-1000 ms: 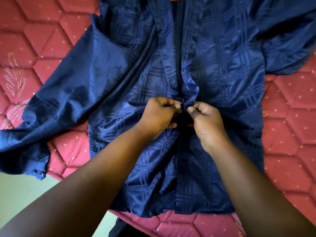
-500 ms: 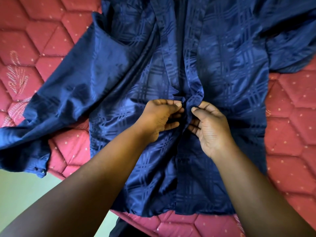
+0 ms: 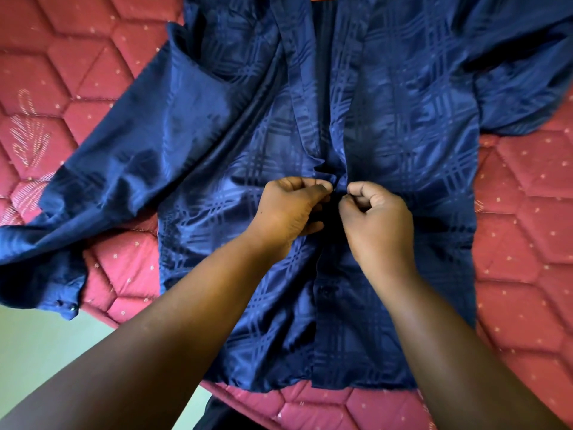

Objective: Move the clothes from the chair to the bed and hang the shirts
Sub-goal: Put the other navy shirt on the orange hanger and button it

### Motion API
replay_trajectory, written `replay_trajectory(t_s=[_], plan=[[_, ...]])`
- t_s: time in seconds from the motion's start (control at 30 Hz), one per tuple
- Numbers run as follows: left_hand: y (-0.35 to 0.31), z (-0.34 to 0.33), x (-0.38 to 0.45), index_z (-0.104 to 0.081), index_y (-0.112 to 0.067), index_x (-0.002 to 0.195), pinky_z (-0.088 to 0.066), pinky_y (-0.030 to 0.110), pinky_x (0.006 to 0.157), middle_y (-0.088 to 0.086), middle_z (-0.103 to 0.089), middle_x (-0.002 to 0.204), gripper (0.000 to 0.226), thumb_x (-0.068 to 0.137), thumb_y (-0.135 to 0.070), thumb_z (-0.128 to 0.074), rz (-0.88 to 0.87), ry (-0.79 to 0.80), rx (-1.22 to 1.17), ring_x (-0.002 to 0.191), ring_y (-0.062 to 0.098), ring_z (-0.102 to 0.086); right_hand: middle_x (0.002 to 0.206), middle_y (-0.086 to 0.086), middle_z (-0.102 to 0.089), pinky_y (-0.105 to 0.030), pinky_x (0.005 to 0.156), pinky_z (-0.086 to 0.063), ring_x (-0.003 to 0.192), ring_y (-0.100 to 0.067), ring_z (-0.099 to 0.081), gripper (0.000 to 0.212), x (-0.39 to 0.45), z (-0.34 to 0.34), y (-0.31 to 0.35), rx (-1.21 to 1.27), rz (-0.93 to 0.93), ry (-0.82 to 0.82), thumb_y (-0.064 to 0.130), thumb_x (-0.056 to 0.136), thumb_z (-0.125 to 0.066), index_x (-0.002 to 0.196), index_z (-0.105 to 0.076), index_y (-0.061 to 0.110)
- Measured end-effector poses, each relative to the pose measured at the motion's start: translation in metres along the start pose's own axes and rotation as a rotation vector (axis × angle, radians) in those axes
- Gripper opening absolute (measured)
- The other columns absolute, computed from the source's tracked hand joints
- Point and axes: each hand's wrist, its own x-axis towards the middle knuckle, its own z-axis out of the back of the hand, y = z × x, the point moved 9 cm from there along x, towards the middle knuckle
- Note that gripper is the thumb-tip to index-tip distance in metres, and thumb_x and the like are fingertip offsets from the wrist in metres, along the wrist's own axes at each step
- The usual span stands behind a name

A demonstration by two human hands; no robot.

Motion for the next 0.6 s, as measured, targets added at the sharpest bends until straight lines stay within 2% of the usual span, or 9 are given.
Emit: replay_trajectory(t_s=[0.2,0.33,0.47,0.6], plan=[[-0.001,0.0,-0.004,-0.067,-0.021,0.078,-0.052,0.02,0.053,-0.005,-0.065,0.067,0.014,0.091,-0.018,-0.066,-0.031,-0.005,-0.017,0.062,0.005,-0.062,0.097,0.002,-0.071,-0.025,0.069,-0.045,0.086,-0.014,-0.065,0.019,0.001,-0.002,0.003,-0.017,-0.023,0.016,0.026,0.089,-0.065,0.106,-0.073,0.021],[-0.002,0.0,-0.006,-0.067,-0.019,0.082,-0.053,0.021,0.055,-0.005,-0.066,0.069,0.012,0.093,-0.018,-0.064,-0.044,0.003,-0.024,0.062,0.004,-0.064,0.072,0.009,-0.069,-0.024,0.06,-0.048,0.065,-0.006,-0.062,0.01,0.002,-0.002,0.003,0.098,-0.035,0.012,0.031,0.088,-0.068,0.089,-0.073,0.022],[-0.001,0.0,-0.006,-0.066,-0.019,0.081,-0.052,0.021,0.054,-0.004,-0.065,0.076,0.011,0.092,-0.021,-0.066,-0.041,-0.007,-0.031,0.07,0.005,-0.061,0.074,0.012,-0.067,-0.017,0.062,-0.047,0.065,-0.001,-0.061,0.007,0.005,0.002,-0.005,0.178,-0.081,-0.044,0.023,0.088,-0.07,0.094,-0.073,0.02],[0.0,-0.001,-0.005,-0.066,-0.019,0.08,-0.052,0.02,0.054,-0.004,-0.063,0.071,0.012,0.092,-0.02,-0.065,-0.037,-0.005,-0.034,0.065,0.004,-0.06,0.072,0.003,-0.07,-0.03,0.064,-0.055,0.064,-0.01,-0.064,0.003,0.007,-0.008,-0.012,0.281,-0.152,0.021,0.017,0.087,-0.071,0.085,-0.071,0.02]])
